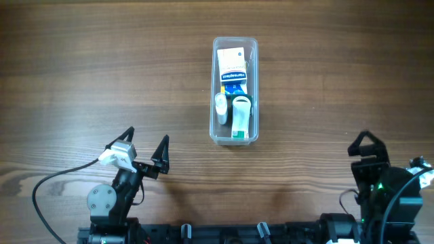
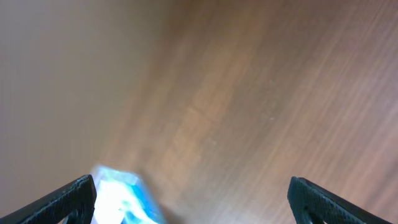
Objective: Pack container
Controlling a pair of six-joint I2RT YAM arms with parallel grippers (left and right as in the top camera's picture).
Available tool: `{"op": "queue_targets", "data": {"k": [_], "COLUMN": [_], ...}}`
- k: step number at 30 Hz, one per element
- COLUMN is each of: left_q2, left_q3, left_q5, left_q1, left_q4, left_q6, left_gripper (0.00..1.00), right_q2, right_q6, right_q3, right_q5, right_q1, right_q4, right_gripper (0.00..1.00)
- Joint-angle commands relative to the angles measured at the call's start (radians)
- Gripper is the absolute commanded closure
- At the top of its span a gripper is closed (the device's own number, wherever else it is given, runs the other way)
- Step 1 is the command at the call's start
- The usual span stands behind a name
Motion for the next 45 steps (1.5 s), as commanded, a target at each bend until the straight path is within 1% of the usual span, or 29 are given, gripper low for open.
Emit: {"op": "queue_targets", "data": {"k": [1,2,4,5,8,9,12,15,18,21,27,31,32,35,37,39,41,43,45], "left_q2": [-0.01,-0.01,-0.01,-0.01,-0.01,-0.01,-0.01,-0.01,-0.01,-0.01,-0.01,-0.01,-0.01,-0.01,-0.01,-0.01,-0.01,-0.01,-0.01], "left_q3": [-0.008,-0.008,-0.008,-0.008,-0.008,-0.008,-0.008,-0.008,-0.008,-0.008,-0.008,-0.008,-0.008,-0.008,-0.008,-0.008,-0.008,-0.008,-0.008], "left_q5": [-0.006,-0.006,-0.006,-0.006,-0.006,-0.006,-0.006,-0.006,-0.006,-0.006,-0.006,-0.006,-0.006,-0.006,-0.006,-0.006,-0.006,-0.006,-0.006], "left_q1": [0.008,0.008,0.008,0.008,0.008,0.008,0.008,0.008,0.008,0.008,0.008,0.008,0.008,0.008,0.008,0.008,0.008,0.008,0.008], "left_q4": [0.002,0.002,0.002,0.002,0.002,0.002,0.002,0.002,0.002,0.002,0.002,0.002,0.002,0.002,0.002,0.002,0.002,0.002,0.002], "left_q6": [0.016,0.016,0.016,0.016,0.016,0.016,0.016,0.016,0.016,0.016,0.016,0.016,0.016,0.016,0.016,0.016,0.016,0.016,0.016], "left_gripper": [0.0,0.0,0.0,0.0,0.0,0.0,0.0,0.0,0.0,0.0,0.0,0.0,0.0,0.0,0.0,0.0,0.0,0.0,0.0], "right_q2": [-0.073,-0.081,-0.096,-0.107,-0.139,-0.148,-0.174,-0.19,-0.221,-0.272,-0.335,-0.343,-0.342,-0.342,-0.342,-0.342,-0.343,-0.343,-0.343], "right_q6": [-0.063,-0.102,-0.246,-0.365,-0.609,-0.639,-0.675,-0.674,-0.676,-0.714,-0.808,-0.805,-0.82,-0.836,-0.874,-0.948,-0.962,-0.959,-0.959], "right_q3": [-0.156,-0.188,-0.257,-0.297,-0.381,-0.401,-0.456,-0.494,-0.56,-0.632,-0.67,-0.711,-0.723,-0.727,-0.727,-0.727,-0.727,-0.727,-0.727], "right_q5": [0.008,0.003,-0.039,-0.087,-0.203,-0.215,-0.22,-0.221,-0.23,-0.27,-0.274,-0.278,-0.304,-0.303,-0.303,-0.303,-0.303,-0.304,-0.307], "right_q1": [0.005,0.005,0.005,0.005,0.005,0.005,0.005,0.005,0.006,0.023,0.048,0.049,0.049,0.049,0.049,0.049,0.049,0.049,0.049], "right_q4": [0.158,0.204,0.348,0.452,0.652,0.686,0.755,0.774,0.837,0.9,0.901,0.908,0.938,0.945,0.945,0.958,1.019,1.116,1.162], "right_gripper": [0.0,0.0,0.0,0.0,0.0,0.0,0.0,0.0,0.01,0.0,0.0,0.0,0.0,0.0,0.0,0.0,0.0,0.0,0.0]}}
